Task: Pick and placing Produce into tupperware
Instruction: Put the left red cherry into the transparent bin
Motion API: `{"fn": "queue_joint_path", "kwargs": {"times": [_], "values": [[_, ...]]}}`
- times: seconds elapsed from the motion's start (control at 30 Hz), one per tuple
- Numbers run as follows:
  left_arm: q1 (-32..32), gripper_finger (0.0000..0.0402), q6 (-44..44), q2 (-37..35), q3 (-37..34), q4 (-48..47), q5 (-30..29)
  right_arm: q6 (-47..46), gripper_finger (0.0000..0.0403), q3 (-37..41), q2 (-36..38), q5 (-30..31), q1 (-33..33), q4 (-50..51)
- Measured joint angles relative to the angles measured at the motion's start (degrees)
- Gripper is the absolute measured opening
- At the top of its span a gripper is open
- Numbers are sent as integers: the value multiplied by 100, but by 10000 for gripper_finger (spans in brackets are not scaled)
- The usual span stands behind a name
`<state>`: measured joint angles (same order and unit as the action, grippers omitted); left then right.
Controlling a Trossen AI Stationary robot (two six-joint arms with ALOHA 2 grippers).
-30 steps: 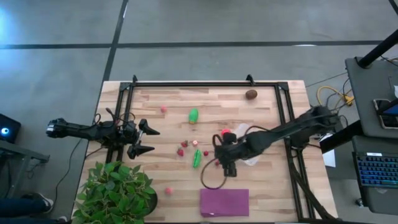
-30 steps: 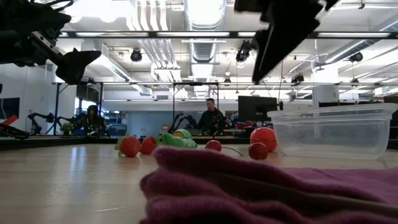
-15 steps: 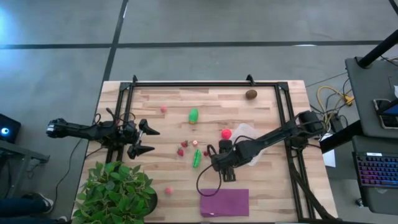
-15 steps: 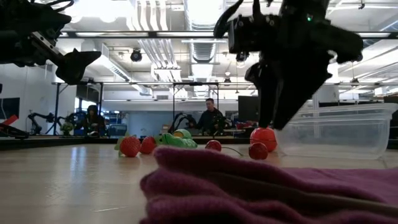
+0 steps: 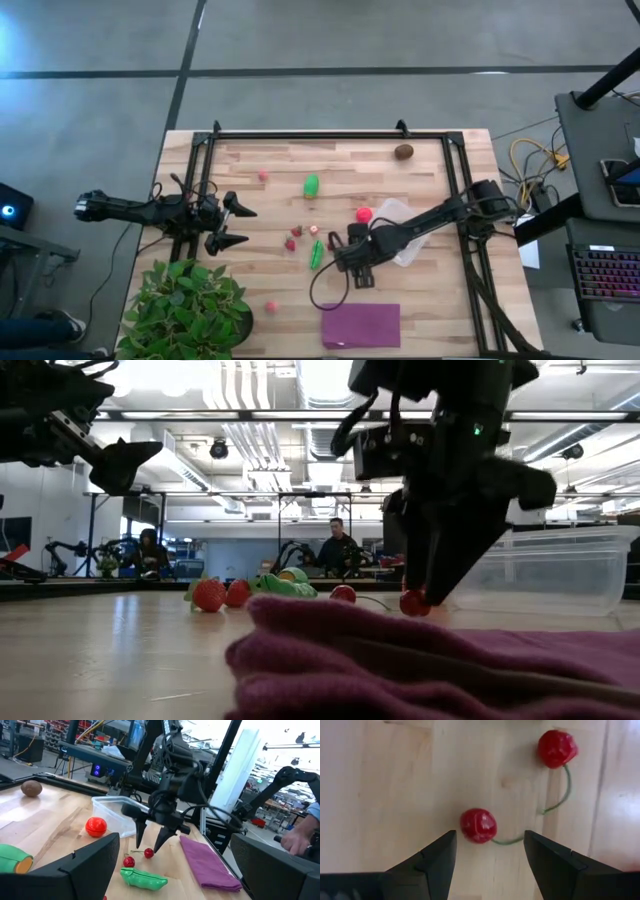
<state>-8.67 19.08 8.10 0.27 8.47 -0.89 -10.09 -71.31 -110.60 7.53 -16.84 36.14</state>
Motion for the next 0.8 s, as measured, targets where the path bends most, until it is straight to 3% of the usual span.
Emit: {"fn": "queue_joint_path", "kwargs": {"times": [0.33,0.8], "values": [[0,367,1,-2,0,2,2,-26,213,-203,-261,-3,-1,17],[0,367,1,2,0,2,2,-190,111,-237,-246,-12,-13,89]]}}
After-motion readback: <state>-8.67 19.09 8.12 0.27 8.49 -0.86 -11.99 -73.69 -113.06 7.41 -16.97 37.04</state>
